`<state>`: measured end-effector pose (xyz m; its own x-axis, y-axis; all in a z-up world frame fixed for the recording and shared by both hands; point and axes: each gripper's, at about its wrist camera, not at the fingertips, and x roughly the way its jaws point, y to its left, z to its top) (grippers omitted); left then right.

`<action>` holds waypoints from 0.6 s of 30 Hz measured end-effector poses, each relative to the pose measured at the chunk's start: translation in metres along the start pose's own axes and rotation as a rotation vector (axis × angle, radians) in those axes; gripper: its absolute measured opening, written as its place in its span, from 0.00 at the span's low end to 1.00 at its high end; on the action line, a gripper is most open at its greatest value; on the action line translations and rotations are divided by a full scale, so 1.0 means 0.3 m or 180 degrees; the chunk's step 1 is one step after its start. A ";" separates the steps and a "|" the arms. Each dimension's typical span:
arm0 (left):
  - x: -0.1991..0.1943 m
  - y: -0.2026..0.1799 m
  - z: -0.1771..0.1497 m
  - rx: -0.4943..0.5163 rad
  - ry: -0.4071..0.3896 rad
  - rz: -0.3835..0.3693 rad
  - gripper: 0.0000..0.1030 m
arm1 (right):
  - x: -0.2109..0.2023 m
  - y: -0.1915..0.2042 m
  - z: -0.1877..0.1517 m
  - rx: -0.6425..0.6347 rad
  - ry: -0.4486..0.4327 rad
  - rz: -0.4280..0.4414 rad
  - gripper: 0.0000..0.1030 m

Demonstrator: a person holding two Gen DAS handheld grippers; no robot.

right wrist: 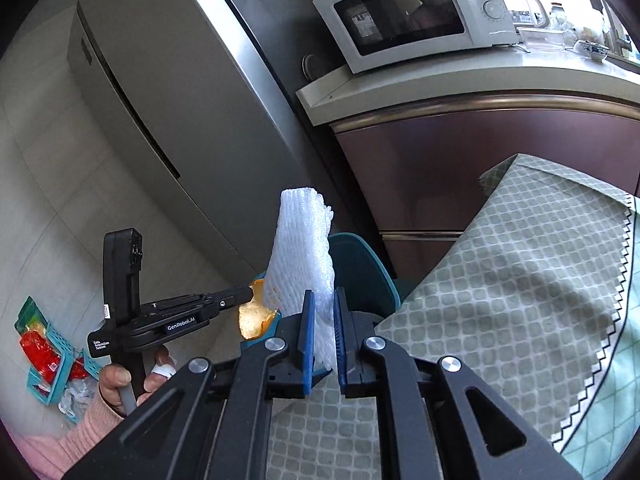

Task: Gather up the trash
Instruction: 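Carry the peel and foam net over the teal bin and open both tools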

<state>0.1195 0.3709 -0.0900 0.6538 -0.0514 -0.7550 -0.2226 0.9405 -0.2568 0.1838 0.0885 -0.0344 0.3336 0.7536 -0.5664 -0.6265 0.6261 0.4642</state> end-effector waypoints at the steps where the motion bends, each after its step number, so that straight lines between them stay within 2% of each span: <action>1: 0.019 0.006 0.001 -0.0010 0.0020 0.0011 0.07 | 0.025 0.006 0.002 0.0013 0.0037 -0.0006 0.08; 6: 0.100 0.026 -0.007 -0.0117 0.0125 0.0051 0.08 | 0.134 0.027 0.011 -0.0003 0.0203 -0.0081 0.08; 12: 0.144 0.038 -0.011 -0.0194 0.0128 0.0060 0.08 | 0.212 0.028 -0.002 0.0045 0.0354 -0.0159 0.09; 16: 0.147 0.046 -0.013 -0.0212 0.0127 0.0058 0.08 | 0.258 0.016 -0.005 0.0085 0.0480 -0.0204 0.12; 18: 0.144 0.045 -0.013 -0.0220 0.0112 0.0043 0.08 | 0.273 0.008 -0.007 0.0118 0.0531 -0.0227 0.17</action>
<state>0.1418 0.3801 -0.1285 0.6249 -0.0518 -0.7790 -0.2815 0.9157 -0.2868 0.2082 0.1514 -0.0810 0.2528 0.6654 -0.7024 -0.5779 0.6861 0.4419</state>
